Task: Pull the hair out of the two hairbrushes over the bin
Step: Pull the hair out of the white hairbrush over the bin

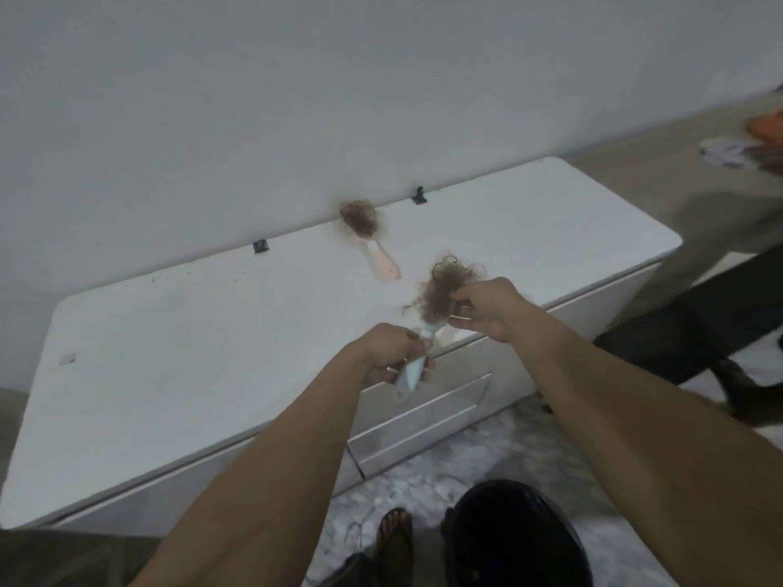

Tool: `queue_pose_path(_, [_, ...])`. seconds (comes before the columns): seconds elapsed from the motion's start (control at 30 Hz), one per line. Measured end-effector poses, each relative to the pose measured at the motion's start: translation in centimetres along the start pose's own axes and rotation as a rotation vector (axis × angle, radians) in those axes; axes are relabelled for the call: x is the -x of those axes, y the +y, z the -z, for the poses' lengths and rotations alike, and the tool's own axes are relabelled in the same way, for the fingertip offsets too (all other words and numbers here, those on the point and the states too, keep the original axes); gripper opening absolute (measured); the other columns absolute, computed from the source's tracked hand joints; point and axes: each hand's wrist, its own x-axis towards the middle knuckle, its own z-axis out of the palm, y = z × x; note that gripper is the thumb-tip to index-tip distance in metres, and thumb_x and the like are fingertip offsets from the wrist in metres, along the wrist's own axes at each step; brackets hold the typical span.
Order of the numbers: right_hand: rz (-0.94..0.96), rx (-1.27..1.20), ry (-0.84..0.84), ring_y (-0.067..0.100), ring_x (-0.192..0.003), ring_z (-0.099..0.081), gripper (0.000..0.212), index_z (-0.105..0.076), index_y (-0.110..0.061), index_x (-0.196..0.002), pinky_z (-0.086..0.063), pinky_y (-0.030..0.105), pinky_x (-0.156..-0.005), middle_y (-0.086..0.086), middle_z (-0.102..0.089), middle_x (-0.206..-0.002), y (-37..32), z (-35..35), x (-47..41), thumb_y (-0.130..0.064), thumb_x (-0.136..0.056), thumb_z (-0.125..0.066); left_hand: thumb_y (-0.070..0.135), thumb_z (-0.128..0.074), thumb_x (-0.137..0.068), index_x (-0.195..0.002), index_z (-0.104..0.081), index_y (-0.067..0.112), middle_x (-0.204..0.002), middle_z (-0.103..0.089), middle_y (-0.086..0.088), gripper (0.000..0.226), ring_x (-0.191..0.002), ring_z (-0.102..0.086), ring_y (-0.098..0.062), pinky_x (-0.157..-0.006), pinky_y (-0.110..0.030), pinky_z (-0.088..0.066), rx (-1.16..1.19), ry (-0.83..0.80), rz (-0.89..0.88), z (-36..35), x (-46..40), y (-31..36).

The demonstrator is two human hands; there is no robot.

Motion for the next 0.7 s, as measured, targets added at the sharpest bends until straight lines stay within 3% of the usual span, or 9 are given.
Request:
queue_pose_path(0.13, [-0.003,-0.065,0.087,0.021,-0.070,-0.063,0.009,-0.062,0.000,-0.092,-0.058,0.041,-0.071,0.012,-0.062,-0.081,2.4,4.8,2.8,0.007,-0.087,-0.059,0.013,-0.063,-0.093,-0.113,-0.064,0.007,-0.095,-0.073,-0.011,0.021,-0.078,-0.068,-0.027,-0.080,-0.040,-0.055,-0.026,-0.026,-0.053,-4.7,0.3,-0.8])
queue_pose_path(0.3, [-0.037,-0.067,0.156,0.017,-0.074,-0.065,0.010,-0.064,-0.003,-0.094,-0.057,0.037,-0.071,0.009,-0.065,-0.086,5.5,9.8,4.8,0.003,-0.088,-0.061,0.007,-0.058,-0.095,-0.113,-0.062,0.009,-0.089,-0.068,-0.008,0.019,-0.069,-0.064,-0.020,-0.058,-0.024,-0.052,-0.040,-0.113,-0.035,-9.3,-0.6,-2.1])
queue_pose_path(0.4, [-0.058,-0.098,0.199,0.019,-0.076,-0.065,0.018,-0.063,0.000,-0.105,-0.056,0.032,-0.065,0.009,-0.065,-0.089,7.5,11.7,5.1,0.003,-0.089,-0.059,0.000,-0.061,-0.087,-0.105,-0.063,0.008,-0.094,-0.070,-0.012,0.020,-0.071,-0.066,-0.024,-0.067,-0.029,-0.053,-0.048,-0.184,-0.010,-11.3,-1.8,-2.7])
queue_pose_path(0.5, [-0.055,-0.152,0.244,0.021,-0.078,-0.063,0.020,-0.055,-0.006,-0.104,-0.056,0.040,-0.081,0.010,-0.063,-0.087,9.6,13.0,5.2,0.007,-0.089,-0.056,0.004,-0.063,-0.083,-0.106,-0.062,0.008,-0.100,-0.071,-0.017,0.024,-0.074,-0.068,-0.028,-0.066,-0.032,-0.054,-0.027,-0.214,0.038,-12.8,-3.1,-3.4])
queue_pose_path(0.57, [-0.062,-0.174,0.261,0.024,-0.082,-0.065,0.023,-0.053,-0.005,-0.106,-0.057,0.041,-0.081,0.012,-0.064,-0.091,11.2,13.7,4.9,0.008,-0.088,-0.058,0.008,-0.057,-0.086,-0.097,-0.062,0.008,-0.097,-0.071,-0.017,0.012,-0.065,-0.067,-0.026,-0.058,-0.028,-0.053,-0.021,-0.222,0.074,-13.8,-4.2,-4.1])
queue_pose_path(0.63, [-0.067,-0.180,0.299,0.029,-0.089,-0.068,0.028,-0.055,0.000,-0.112,-0.058,0.041,-0.077,0.013,-0.066,-0.094,13.1,14.3,4.4,0.008,-0.086,-0.060,0.013,-0.053,-0.085,-0.093,-0.062,0.004,-0.087,-0.073,-0.016,0.015,-0.058,-0.065,-0.027,-0.066,-0.033,-0.053,-0.018,-0.236,0.108,-14.8,-5.6,-5.1])
queue_pose_path(0.7, [-0.076,-0.191,0.341,0.031,-0.093,-0.067,0.024,-0.056,-0.003,-0.106,-0.057,0.043,-0.081,0.012,-0.066,-0.092,15.0,14.8,3.9,0.008,-0.086,-0.059,0.017,-0.052,-0.082,-0.092,-0.061,0.000,-0.077,-0.072,-0.020,0.022,-0.064,-0.063,-0.034,-0.082,-0.049,-0.051,0.004,-0.257,0.124,-15.9,-7.2,-6.3])
